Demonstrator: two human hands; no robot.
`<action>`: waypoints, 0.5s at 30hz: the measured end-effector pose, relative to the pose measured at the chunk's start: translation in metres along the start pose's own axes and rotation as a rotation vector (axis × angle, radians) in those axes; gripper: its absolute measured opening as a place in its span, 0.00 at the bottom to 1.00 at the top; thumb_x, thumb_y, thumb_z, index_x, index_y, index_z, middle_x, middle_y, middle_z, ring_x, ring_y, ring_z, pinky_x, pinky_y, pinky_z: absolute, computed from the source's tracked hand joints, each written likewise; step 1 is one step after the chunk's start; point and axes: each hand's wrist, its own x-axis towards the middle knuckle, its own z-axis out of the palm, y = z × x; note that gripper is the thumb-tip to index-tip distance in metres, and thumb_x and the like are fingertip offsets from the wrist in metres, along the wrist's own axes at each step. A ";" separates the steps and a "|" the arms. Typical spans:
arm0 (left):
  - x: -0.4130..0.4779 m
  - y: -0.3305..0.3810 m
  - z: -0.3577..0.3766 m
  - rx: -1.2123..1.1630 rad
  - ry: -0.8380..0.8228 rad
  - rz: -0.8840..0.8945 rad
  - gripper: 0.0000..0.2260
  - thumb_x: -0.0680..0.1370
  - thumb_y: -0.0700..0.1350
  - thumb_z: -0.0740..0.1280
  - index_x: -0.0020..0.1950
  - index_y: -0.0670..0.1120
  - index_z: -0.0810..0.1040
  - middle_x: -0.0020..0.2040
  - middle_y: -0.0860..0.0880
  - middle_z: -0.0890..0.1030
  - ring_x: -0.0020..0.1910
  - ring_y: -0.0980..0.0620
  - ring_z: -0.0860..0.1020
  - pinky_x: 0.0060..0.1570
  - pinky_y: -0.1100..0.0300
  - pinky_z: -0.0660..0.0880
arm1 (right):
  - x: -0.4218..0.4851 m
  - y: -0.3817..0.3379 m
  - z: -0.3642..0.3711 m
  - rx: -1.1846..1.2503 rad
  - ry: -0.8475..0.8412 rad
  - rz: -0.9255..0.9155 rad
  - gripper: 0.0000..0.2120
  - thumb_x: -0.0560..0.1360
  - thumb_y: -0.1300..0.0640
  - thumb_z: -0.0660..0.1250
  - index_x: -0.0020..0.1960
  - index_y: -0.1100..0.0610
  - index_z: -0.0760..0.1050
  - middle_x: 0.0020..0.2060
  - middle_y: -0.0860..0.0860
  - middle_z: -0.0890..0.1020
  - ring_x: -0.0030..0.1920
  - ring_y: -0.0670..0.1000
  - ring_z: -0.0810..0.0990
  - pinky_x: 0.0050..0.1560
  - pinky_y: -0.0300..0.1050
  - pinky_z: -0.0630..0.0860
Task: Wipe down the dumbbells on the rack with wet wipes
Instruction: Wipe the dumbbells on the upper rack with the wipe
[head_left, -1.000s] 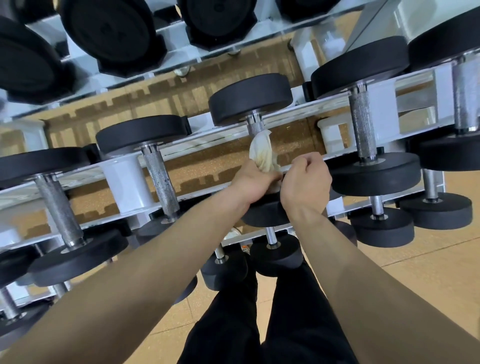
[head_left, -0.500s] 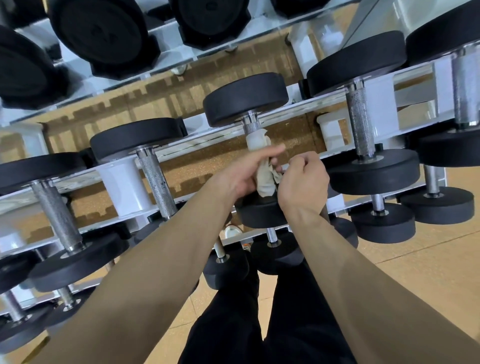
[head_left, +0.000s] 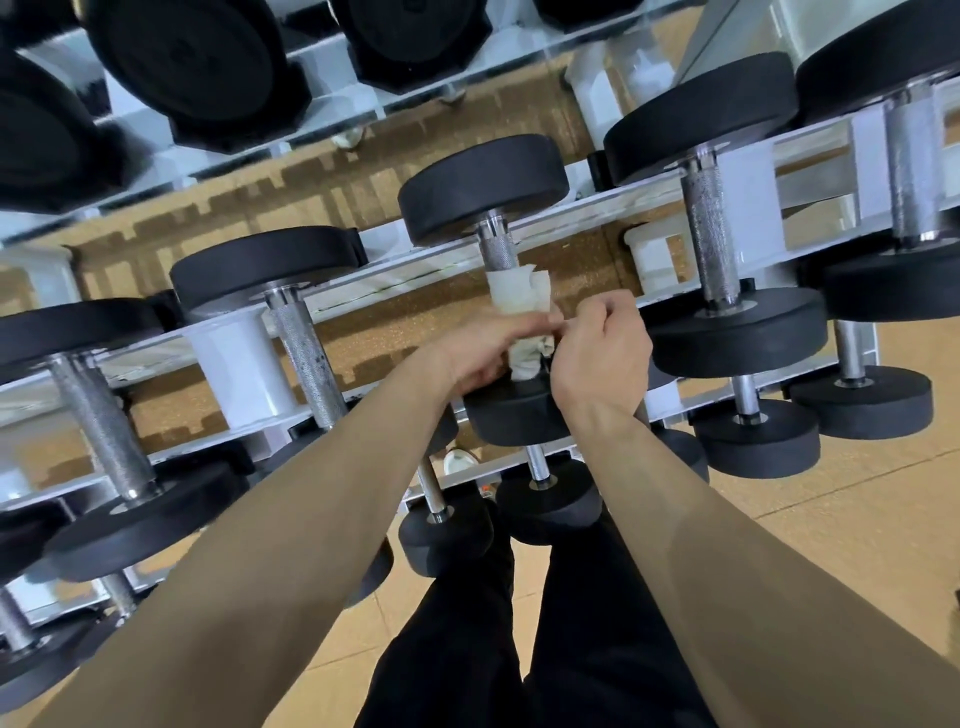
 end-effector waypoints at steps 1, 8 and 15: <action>-0.003 0.001 0.001 0.061 0.019 0.017 0.08 0.74 0.41 0.76 0.52 0.45 0.82 0.47 0.49 0.86 0.52 0.51 0.83 0.61 0.52 0.77 | 0.000 0.000 0.000 0.001 -0.002 -0.003 0.11 0.75 0.50 0.51 0.46 0.50 0.71 0.48 0.50 0.80 0.49 0.54 0.77 0.61 0.61 0.73; -0.029 -0.011 -0.018 0.547 0.146 0.076 0.20 0.70 0.52 0.79 0.59 0.51 0.81 0.53 0.53 0.85 0.55 0.52 0.82 0.60 0.52 0.75 | -0.001 0.000 -0.001 0.006 -0.006 0.002 0.12 0.74 0.49 0.50 0.46 0.50 0.72 0.46 0.49 0.80 0.47 0.54 0.77 0.59 0.61 0.74; -0.035 -0.003 -0.002 0.455 0.285 0.165 0.12 0.76 0.49 0.76 0.58 0.50 0.80 0.51 0.47 0.86 0.47 0.51 0.83 0.55 0.46 0.80 | -0.001 -0.002 -0.002 -0.012 -0.020 0.002 0.15 0.74 0.50 0.49 0.47 0.50 0.74 0.47 0.50 0.80 0.49 0.54 0.77 0.60 0.61 0.73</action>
